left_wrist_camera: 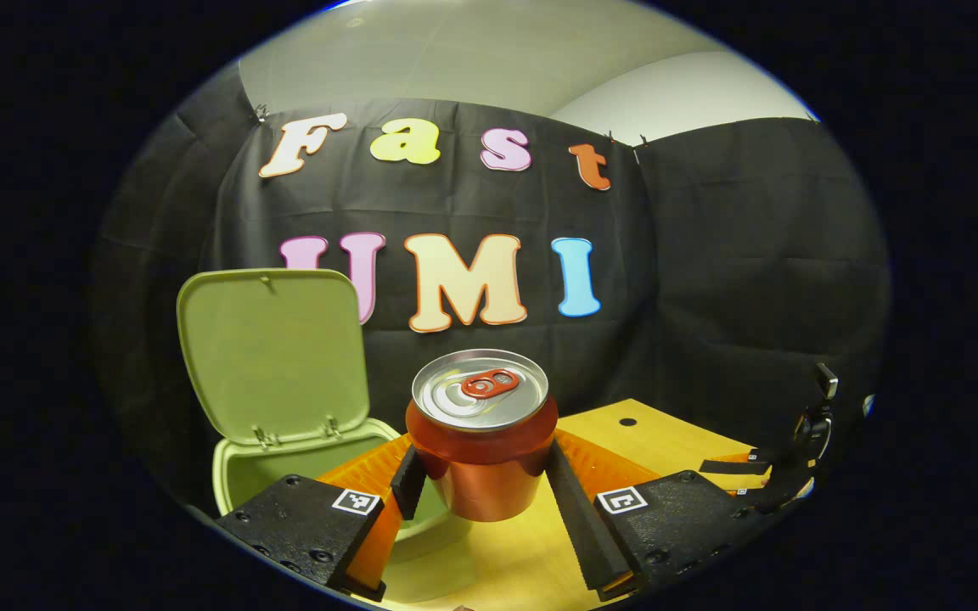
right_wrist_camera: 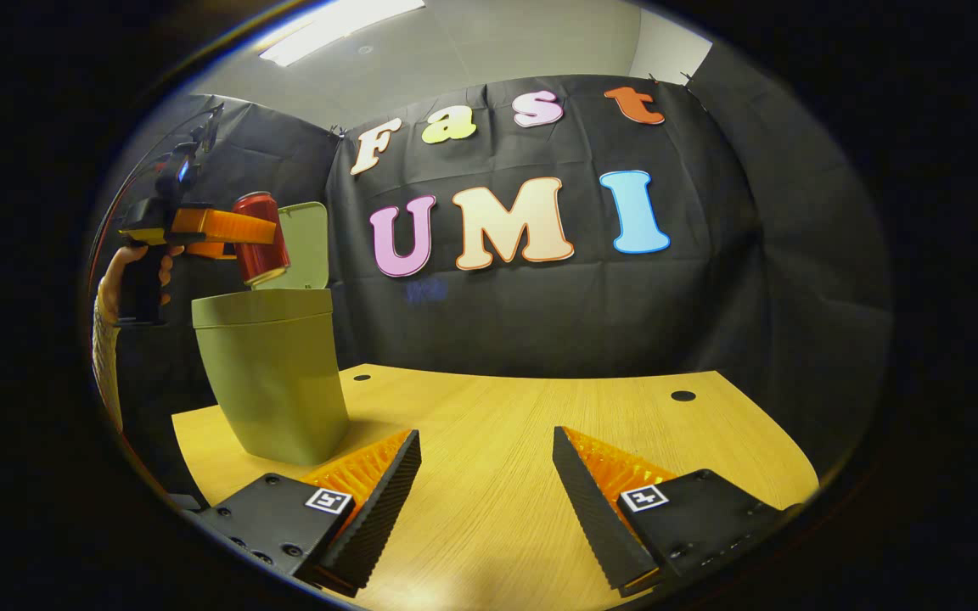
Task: Press the lid of the desktop garbage bin to open it, pick up the crumpled paper on the desktop and throw it into the bin, then pick up the pop can on the desktop and drop it into the bin, and finally close the garbage bin lid.
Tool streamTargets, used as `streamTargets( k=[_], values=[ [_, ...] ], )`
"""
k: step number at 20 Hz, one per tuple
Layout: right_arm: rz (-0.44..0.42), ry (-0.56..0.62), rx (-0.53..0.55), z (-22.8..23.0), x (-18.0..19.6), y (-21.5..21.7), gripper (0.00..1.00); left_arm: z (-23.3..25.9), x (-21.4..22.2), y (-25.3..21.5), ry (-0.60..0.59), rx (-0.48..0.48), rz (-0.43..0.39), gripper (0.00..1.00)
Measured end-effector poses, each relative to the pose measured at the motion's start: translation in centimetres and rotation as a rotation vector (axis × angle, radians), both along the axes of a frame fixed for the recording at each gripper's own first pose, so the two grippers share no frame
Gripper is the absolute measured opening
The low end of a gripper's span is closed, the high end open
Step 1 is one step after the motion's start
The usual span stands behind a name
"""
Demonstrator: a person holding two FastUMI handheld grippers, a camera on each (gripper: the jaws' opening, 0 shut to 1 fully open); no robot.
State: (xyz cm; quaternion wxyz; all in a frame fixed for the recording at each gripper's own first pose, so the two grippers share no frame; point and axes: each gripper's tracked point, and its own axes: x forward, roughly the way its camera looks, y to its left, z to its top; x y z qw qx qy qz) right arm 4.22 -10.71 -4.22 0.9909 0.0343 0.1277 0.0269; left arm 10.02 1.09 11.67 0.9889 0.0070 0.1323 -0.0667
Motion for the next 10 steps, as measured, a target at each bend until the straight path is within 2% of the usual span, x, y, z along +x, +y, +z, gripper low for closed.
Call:
streamTargets(
  k=[5, 10],
  values=[
    [-0.006, 0.011, 0.003, -0.1, 0.0, -0.3, 0.99, 0.8, 0.6, 5.7, -0.015, 0.068, 0.119, 0.77],
    [0.006, 0.008, 0.011, 0.0, -0.1, -0.1, 0.99, -1.7, 0.7, 8.8, 0.058, 0.077, 0.190, 0.77]
  ],
)
